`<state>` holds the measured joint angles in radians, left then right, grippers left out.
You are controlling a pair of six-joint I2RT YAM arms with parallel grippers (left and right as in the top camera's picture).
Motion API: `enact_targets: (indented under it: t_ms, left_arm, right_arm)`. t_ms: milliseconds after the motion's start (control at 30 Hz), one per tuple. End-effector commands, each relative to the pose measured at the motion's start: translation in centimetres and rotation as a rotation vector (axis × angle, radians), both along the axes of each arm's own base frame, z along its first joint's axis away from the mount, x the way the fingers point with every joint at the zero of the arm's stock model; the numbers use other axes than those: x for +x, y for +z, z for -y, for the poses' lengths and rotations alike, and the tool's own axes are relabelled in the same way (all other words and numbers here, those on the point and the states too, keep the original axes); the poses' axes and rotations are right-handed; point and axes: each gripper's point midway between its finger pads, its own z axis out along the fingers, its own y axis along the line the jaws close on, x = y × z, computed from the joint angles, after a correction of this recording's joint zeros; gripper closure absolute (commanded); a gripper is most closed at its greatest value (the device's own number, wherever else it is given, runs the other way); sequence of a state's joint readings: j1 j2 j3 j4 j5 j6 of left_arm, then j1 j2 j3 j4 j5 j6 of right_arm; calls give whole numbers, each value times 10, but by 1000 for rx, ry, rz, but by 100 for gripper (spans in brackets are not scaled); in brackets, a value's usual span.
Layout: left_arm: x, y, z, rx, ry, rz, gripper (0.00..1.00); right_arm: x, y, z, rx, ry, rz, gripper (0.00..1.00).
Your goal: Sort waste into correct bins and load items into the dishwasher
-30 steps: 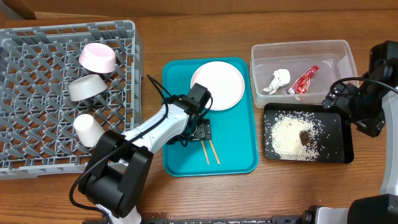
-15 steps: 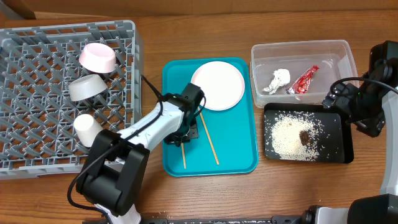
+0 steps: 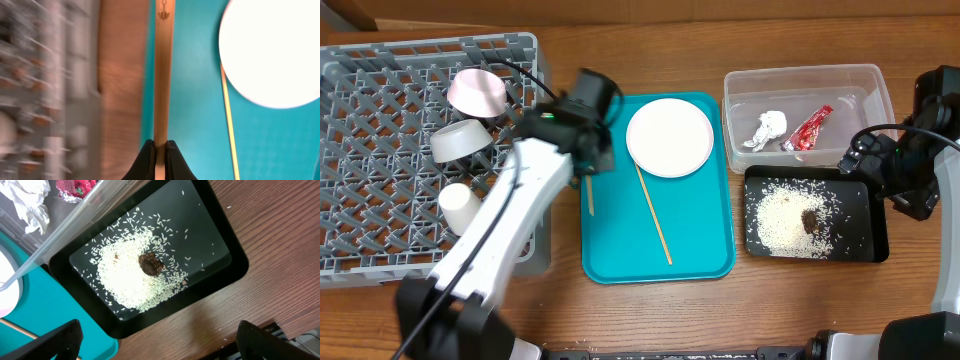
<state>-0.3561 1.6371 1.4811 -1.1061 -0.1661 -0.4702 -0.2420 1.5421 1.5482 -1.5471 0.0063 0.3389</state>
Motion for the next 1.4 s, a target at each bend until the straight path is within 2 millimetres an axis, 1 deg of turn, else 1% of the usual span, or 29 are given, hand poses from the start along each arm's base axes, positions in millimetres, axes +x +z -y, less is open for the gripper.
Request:
enact_targets:
  t_ms: [0, 200, 267, 333, 367, 400, 433, 467, 500, 533, 600, 700, 733, 800, 867, 1000, 1033, 1100, 1133, 1267, 1367]
  left_arm:
    - [7, 24, -51, 134, 46, 64, 96]
    - [15, 16, -100, 156, 143, 37, 96]
    - [17, 11, -112, 163, 168, 21, 96]
    - [18, 4, -120, 166, 189, 1, 95]
    - [18, 2, -123, 168, 195, -6, 92]
    - [19, 0, -125, 169, 201, -11, 83]
    - [19, -1, -127, 172, 197, -16, 62]
    - [20, -1, -128, 175, 189, -15, 50]
    - [21, -1, -128, 177, 183, -12, 47]
    - [22, 1, -128, 178, 176, -7, 40]
    - [23, 3, -126, 169, 172, -4, 36]
    - [22, 4, -109, 84, 138, -14, 34]
    - [21, 4, -99, 41, 119, -20, 34]
    - [17, 2, -74, -65, 77, -44, 32]
    - [11, -1, -42, -163, 14, -71, 29]
    - [-4, -11, 2, -177, -38, -111, 21]
    - [-13, -19, 24, -187, -48, -128, 18]
    - [-23, -32, 49, -204, -42, -140, 16]
    - [-27, -40, 60, -213, -40, -145, 17]
    - [-44, -78, 95, -236, -39, -147, 23]
    - [-51, -100, 108, -212, -79, -135, 24]
  right_arm:
    - [1, 6, 1, -6, 4, 27, 0]
    - [1, 6, 1, -6, 4, 27, 0]
    - [1, 6, 1, -6, 5, 27, 0]
    - [1, 6, 0, -6, 4, 25, 0]
    - [0, 6, 0, -6, 4, 24, 0]
    - [0, 6, 0, -6, 4, 24, 0]
    - [0, 6, 0, -5, 4, 24, 0]
    - [0, 6, 0, -6, 4, 24, 0]
    - [1, 6, 0, -5, 4, 24, 0]
    - [1, 6, 0, -6, 4, 24, 0]
    - [1, 6, 0, -6, 4, 24, 0]
    - [1, 6, 0, -6, 4, 25, 0]
    - [1, 6, 0, -6, 4, 25, 0]
    - [1, 6, 0, -6, 4, 25, 0]
    - [1, 6, 1, -7, 4, 27, 0]
    - [1, 6, 1, -7, 5, 28, 0]
    - [1, 6, 1, -7, 5, 28, 0]
    - [1, 7, 1, -7, 4, 28, 0]
    - [1, 6, 1, -7, 4, 28, 0]
    - [1, 6, 1, -6, 4, 28, 0]
    - [1, 7, 1, -6, 4, 28, 0]
